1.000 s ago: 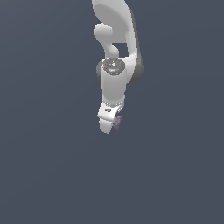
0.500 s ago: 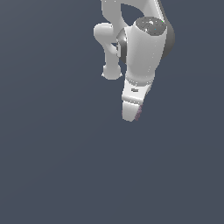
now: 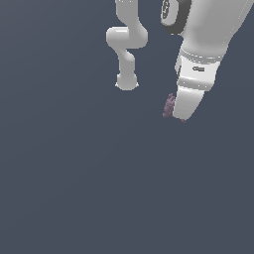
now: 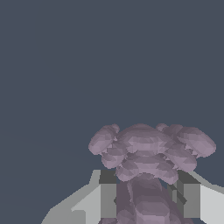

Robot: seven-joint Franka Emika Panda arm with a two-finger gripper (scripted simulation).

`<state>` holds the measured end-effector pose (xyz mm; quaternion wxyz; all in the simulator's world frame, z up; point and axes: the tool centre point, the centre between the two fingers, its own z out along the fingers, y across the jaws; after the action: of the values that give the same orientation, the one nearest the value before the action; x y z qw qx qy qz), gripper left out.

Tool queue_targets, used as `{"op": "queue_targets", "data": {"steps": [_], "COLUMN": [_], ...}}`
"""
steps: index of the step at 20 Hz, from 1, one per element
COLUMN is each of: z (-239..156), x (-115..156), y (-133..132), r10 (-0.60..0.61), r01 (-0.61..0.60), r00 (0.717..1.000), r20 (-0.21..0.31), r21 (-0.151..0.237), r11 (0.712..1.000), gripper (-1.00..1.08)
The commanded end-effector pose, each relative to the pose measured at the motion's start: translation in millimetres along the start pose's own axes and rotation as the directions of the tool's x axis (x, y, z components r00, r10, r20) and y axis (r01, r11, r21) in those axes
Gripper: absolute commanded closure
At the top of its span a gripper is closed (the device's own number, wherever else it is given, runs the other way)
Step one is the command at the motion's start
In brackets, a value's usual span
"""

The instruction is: Pick up the object and move it to a goal position.

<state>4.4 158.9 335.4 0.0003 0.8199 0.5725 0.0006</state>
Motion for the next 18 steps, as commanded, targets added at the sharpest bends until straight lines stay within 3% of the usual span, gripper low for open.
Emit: {"op": "queue_targets", "data": {"steps": [1, 9, 18], "z": [-17, -49, -59], "x": [13, 40, 49], "y": [-3, -6, -6], "r10": [0.002, 0.003, 0.002], "r01": [-0.002, -0.003, -0.002], "r00": [1.000, 1.000, 1.000], "r20": [0.001, 0.000, 0.001], "r21": [0.001, 0.001, 0.001], "r11": [1.000, 1.000, 1.000], "gripper": [1.08, 1.08, 1.08]}}
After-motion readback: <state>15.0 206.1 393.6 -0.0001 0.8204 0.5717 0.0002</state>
